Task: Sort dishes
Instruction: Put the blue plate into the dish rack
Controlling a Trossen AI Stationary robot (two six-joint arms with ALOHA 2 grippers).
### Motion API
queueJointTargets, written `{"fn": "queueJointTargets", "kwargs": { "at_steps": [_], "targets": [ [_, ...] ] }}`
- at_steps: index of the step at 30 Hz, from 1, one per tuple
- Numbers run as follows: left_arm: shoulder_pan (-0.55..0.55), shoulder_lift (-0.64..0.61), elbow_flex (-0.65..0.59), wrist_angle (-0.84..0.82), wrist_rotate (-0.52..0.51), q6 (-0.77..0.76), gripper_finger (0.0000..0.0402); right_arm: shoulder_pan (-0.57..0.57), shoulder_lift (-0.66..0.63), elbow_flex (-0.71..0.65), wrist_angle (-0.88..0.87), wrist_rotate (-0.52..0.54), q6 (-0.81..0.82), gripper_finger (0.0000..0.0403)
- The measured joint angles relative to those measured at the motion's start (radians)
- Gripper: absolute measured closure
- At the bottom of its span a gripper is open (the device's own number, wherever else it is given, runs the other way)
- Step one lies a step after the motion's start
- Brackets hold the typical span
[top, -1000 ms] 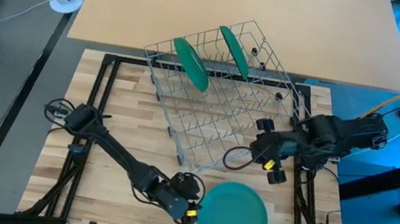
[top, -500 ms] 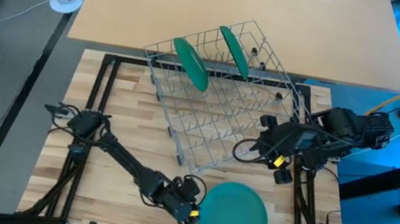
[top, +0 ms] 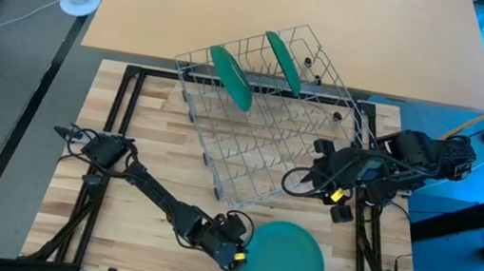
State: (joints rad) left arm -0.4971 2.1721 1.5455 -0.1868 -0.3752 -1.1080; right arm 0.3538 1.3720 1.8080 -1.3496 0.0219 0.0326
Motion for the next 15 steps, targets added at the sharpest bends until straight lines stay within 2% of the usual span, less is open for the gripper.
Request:
{"fn": "queueJointTargets", "kwargs": {
  "at_steps": [7,15],
  "targets": [
    [0.014,0.006,0.0,0.015,0.003,0.014,0.0258,0.0,0.0,0.0,0.002,0.0,0.0,0.0242],
    [0.014,0.006,0.0,0.009,0.005,0.011,0.0339,0.0,0.0,0.0,0.002,0.0,0.0,0.0242]
  ]
}}
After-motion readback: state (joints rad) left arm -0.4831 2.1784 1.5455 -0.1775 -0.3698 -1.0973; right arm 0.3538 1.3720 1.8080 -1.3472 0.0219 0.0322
